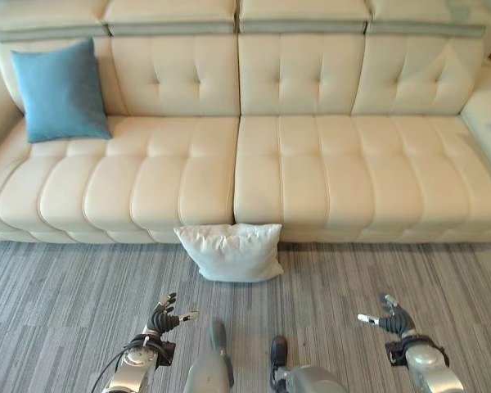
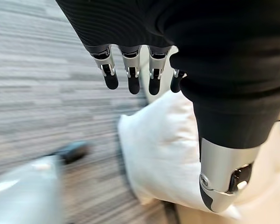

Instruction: Pick up all the scattered cushions and arrange them neatly on the sofa.

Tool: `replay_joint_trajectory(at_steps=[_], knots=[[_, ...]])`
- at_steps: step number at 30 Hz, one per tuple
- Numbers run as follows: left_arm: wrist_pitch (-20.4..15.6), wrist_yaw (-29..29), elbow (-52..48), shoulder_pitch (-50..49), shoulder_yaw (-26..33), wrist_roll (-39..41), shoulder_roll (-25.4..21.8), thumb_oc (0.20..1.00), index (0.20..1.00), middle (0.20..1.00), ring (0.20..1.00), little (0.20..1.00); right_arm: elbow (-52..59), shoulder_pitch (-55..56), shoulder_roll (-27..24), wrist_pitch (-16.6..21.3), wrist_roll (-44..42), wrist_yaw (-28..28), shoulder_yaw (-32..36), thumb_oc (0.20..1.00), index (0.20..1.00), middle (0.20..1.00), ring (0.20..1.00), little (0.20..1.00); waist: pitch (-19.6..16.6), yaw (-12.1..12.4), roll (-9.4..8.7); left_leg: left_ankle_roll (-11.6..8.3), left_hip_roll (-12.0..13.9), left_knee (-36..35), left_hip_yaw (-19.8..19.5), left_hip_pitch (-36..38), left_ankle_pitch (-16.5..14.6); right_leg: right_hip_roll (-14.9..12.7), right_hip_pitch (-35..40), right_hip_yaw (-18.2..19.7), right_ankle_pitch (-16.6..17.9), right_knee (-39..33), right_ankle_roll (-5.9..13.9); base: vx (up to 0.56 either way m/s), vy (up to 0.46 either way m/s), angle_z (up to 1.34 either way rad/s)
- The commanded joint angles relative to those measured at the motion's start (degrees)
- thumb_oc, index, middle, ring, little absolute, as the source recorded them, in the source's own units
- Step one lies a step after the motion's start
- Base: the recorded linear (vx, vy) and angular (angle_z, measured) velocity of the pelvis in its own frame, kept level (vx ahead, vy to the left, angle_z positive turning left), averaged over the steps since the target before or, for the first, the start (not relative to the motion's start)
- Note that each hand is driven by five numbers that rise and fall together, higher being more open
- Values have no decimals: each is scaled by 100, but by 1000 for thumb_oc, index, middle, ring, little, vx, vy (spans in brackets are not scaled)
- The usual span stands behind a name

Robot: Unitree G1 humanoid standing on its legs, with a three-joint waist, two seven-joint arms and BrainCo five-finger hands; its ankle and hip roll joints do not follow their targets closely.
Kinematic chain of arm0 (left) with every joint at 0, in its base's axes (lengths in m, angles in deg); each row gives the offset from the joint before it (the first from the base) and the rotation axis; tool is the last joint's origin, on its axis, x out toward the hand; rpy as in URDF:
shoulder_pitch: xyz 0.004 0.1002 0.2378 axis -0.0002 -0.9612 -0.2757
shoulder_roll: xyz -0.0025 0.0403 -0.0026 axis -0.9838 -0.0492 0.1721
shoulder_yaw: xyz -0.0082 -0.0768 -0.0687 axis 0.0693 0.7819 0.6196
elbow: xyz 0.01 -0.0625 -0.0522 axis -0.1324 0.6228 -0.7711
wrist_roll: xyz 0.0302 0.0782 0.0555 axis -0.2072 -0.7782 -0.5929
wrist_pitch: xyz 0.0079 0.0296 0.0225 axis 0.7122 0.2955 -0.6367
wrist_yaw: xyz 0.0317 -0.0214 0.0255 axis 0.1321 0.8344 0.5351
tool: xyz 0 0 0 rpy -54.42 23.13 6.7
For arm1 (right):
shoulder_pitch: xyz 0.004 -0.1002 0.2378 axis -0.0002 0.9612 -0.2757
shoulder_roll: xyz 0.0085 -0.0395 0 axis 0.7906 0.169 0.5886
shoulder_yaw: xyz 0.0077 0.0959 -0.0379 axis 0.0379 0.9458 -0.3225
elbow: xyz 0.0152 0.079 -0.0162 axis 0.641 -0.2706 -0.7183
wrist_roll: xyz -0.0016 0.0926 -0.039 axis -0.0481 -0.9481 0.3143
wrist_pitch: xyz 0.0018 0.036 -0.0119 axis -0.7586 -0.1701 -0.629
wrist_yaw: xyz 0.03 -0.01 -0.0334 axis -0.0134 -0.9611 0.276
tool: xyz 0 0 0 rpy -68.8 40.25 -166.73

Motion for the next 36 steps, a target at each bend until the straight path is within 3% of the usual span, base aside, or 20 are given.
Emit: replay_joint_trajectory(at_steps=[1, 6, 8, 10, 11, 14, 15, 16, 17, 18, 19, 25, 30, 31, 34, 36], knots=[[-142, 84, -291, -122, 132, -20, -280, 1000, 1000, 1000, 1000, 1000, 210, 181, -214, 105, 101, -62, 56, 1000, 1000, 1000, 1000, 1000, -219, -3, -182, 85, -12, 563, 467, -99, 167, -493, -64, 377, -1004, 1008, 634, 415, 354, -32], [-142, 35, -256, -32, 60, -168, -372, 1000, 1000, 1000, 1000, 1000, 187, 245, -100, 59, 124, 13, 105, 1000, 1000, 1000, 1000, 1000, -321, -98, -178, 304, -240, 719, 578, 63, -168, -857, -109, 511, -1048, 1563, 776, 239, 296, -9], [-97, 75, -315, 92, 37, -264, -507, 1000, 1000, 1000, 1000, 1000, 257, 93, 10, 59, 140, 25, 8, 1000, 1000, 1000, 1000, 1000, -207, -124, -216, 575, -368, 912, 765, 218, -513, -1130, -730, 630, -527, 2625, 874, 171, 394, -12], [-98, 91, -316, 115, 57, -304, -570, 1000, 1000, 1000, 1000, 1000, 298, 18, 52, 79, 128, 31, -39, 1000, 1000, 1000, 1000, 1000, -171, -127, -233, 633, -389, 921, 855, 306, -593, -1168, -886, 636, -386, 2818, 870, 110, 199, -41], [-103, 122, -312, 88, 137, -314, -609, 1000, 1000, 1000, 1000, 1000, 337, -52, 101, 110, 127, 36, -120, 1000, 1000, 1000, 1000, 1000, -153, -102, -205, 688, -422, 860, 994, 513, -717, -1252, -1115, 460, -247, 3015, 880, 168, 185, -23], [-120, 132, -283, 47, 189, -296, -595, 1000, 1000, 1000, 1000, 1000, 339, -73, 92, 136, 115, 38, -141, 1000, 1000, 1000, 1000, 1000, -157, -131, -165, 702, -495, 743, 961, 714, -749, -1104, -1292, 435, -311, 2964, 867, 207, 140, -28], [-122, 144, -229, 63, 227, -253, -584, 1000, 1000, 1000, 1000, 1000, 398, -122, 57, 149, 81, 31, -153, 1000, 1000, 1000, 1000, 1000, -144, -184, -136, 722, -614, 587, 870, 910, -808, -865, -1547, 418, -424, 2645, 869, 208, 75, -3], [-136, 177, -181, 87, 248, -223, -578, 1000, 1000, 1000, 1000, 1000, 420, -158, 49, 168, 59, 20, -175, 1000, 1000, 1000, 1000, 1000, -103, -204, -142, 723, -657, 564, 847, 987, -856, -830, -1669, 332, -417, 2402, 885, 213, 75, 3], [-138, 177, -178, 89, 248, -222, -576, 1000, 1000, 1000, 1000, 1000, 419, -160, 48, 168, 58, 20, -176, 1000, 1000, 1000, 1000, 1000, -90, -211, -137, 721, -653, 566, 838, 1001, -865, -827, -1648, 321, -422, 2397, 885, 179, -2, 0], [-166, 203, -46, 133, 248, -251, -580, 1000, 1000, 1000, 1000, 1000, 424, -175, -26, 176, 52, 18, -184, 1000, 1000, 1000, 1000, 1000, -72, -234, -189, 719, -743, 643, 793, 1029, -929, -825, -1545, 208, -441, 1881, 936, 140, 4, 9], [-127, 213, -24, 108, 271, -273, -564, 1000, 1000, 1000, 1000, 1000, 426, -188, -35, 170, 109, 14, -204, 1000, 1000, 1000, 1000, 1000, -20, -240, -177, 739, -742, 654, 801, 1086, -965, -830, -1704, 229, -298, 2030, 958, 195, -18, 16], [-178, 225, 112, 106, 337, -241, -574, 1000, 1000, 1000, 1000, 1000, 408, -225, -181, 196, 287, -48, -276, 1000, 1000, 1000, 1000, 1000, -68, -125, -225, 709, -841, 812, 701, 978, -1062, -778, -1441, 199, -400, 1657, 864, 94, -59, 23], [-252, 380, 164, 443, 309, -84, -709, 1000, 1000, 1000, 1000, 1000, 338, -686, -303, 247, 413, -176, -507, 1000, 1000, 1000, 1000, 1000, 169, -7, -228, 694, -789, 1144, 632, 394, -1081, -828, -1834, 147, -442, 1845, 816, -137, -80, 11], [-365, 514, 83, 757, 261, 202, -824, 1000, 1000, 1000, 1000, 1000, 321, -1024, -391, 308, 263, -279, -596, 1000, 1000, 1000, 1000, 1000, 466, 60, -217, 674, -762, 1624, 585, -207, -1140, -902, -2314, 168, -486, 2150, 768, -268, -104, 4], [-477, 647, 17, 1069, 247, 632, -935, 1000, 1000, 1000, 1000, 1000, 106, -1468, -533, 334, -9, -444, -623, 1000, 1000, 1000, 1000, 1000, 618, 120, -120, 663, -751, 2068, 550, -980, -1160, -966, -3062, 161, -590, 2623, 682, -193, -69, 13], [-554, 765, 91, 1394, 187, 902, -992, 1000, 1000, 1000, 1000, 1000, -139, -1855, -634, 369, -226, -585, -635, 1000, 1000, 1000, 1000, 1000, 823, 123, -58, 624, -690, 2473, 562, -1503, -1351, -974, -3660, 197, -816, 3137, 676, -119, -46, 8]])
